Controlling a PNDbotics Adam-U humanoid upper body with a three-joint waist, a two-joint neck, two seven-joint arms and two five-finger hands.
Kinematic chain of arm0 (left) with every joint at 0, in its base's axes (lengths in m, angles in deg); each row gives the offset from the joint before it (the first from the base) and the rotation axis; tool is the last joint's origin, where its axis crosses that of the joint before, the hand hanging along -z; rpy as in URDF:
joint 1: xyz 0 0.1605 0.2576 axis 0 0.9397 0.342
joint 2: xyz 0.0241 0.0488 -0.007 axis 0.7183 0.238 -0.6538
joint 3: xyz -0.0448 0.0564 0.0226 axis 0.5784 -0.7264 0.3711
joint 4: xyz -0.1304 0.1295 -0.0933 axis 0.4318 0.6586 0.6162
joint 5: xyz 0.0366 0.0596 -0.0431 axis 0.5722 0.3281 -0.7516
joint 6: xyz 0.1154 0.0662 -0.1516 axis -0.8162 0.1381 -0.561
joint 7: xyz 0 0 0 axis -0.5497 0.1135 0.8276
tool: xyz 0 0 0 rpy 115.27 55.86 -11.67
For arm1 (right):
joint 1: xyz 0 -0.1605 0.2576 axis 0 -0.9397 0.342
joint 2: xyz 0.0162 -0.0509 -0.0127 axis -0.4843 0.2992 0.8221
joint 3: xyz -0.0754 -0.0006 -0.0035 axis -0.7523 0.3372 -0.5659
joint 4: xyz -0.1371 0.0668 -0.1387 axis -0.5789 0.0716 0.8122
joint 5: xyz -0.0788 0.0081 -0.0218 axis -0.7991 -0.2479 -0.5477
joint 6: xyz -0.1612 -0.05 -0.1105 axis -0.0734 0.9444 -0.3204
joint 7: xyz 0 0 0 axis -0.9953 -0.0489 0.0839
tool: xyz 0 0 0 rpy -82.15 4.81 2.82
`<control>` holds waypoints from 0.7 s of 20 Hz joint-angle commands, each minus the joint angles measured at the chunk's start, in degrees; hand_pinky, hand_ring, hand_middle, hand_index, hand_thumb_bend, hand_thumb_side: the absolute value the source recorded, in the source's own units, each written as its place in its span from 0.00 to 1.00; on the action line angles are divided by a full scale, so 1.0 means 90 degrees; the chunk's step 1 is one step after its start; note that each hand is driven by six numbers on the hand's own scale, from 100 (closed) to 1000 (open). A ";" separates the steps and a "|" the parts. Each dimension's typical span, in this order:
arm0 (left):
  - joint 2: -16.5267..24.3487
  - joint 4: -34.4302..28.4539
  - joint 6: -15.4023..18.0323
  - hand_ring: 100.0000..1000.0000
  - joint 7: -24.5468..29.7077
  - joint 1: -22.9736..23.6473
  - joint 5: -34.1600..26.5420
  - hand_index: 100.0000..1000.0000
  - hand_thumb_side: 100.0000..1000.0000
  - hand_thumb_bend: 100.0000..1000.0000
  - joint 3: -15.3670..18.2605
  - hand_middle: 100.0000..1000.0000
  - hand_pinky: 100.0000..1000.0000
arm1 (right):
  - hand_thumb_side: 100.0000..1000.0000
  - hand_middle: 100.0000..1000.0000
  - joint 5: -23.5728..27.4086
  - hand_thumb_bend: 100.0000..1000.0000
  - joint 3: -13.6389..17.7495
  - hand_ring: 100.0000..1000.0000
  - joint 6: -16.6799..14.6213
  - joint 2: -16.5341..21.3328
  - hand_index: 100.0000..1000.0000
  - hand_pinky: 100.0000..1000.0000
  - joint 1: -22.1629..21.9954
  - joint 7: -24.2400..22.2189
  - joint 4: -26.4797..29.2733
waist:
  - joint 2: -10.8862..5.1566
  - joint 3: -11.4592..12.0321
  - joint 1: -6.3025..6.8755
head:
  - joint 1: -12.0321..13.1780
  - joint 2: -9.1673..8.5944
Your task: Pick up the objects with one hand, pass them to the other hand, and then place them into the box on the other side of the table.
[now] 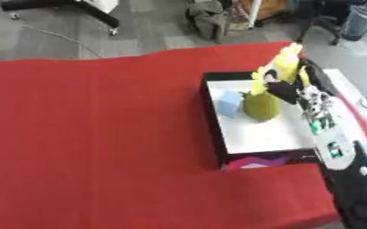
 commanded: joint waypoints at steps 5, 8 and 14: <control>0.0045 -0.0033 -0.0012 0.62 -0.0038 -0.0056 -0.0018 0.80 0.58 0.22 0.0082 0.58 0.62 | 0.04 1.00 0.0033 0.01 0.0035 1.00 0.0330 0.0140 1.00 1.00 0.0072 0.0292 0.0529 | -0.0106 -0.0005 -0.0004 | 0.0085 -0.0085; 0.0037 -0.0029 -0.0018 0.62 -0.0051 -0.0060 -0.0027 0.80 0.58 0.21 0.0085 0.58 0.62 | 0.06 1.00 -0.0242 0.00 0.0001 1.00 0.0506 0.0140 1.00 1.00 0.0096 0.0140 0.0491 | -0.0106 0.0002 -0.0006 | 0.0087 -0.0078; 0.0026 -0.0027 -0.0037 0.62 -0.0065 -0.0059 -0.0038 0.80 0.58 0.21 0.0090 0.57 0.62 | 0.00 1.00 -0.0498 0.01 0.0003 1.00 0.0432 0.0125 1.00 1.00 0.0133 -0.0270 0.0403 | -0.0093 0.0012 0.0003 | 0.0082 -0.0061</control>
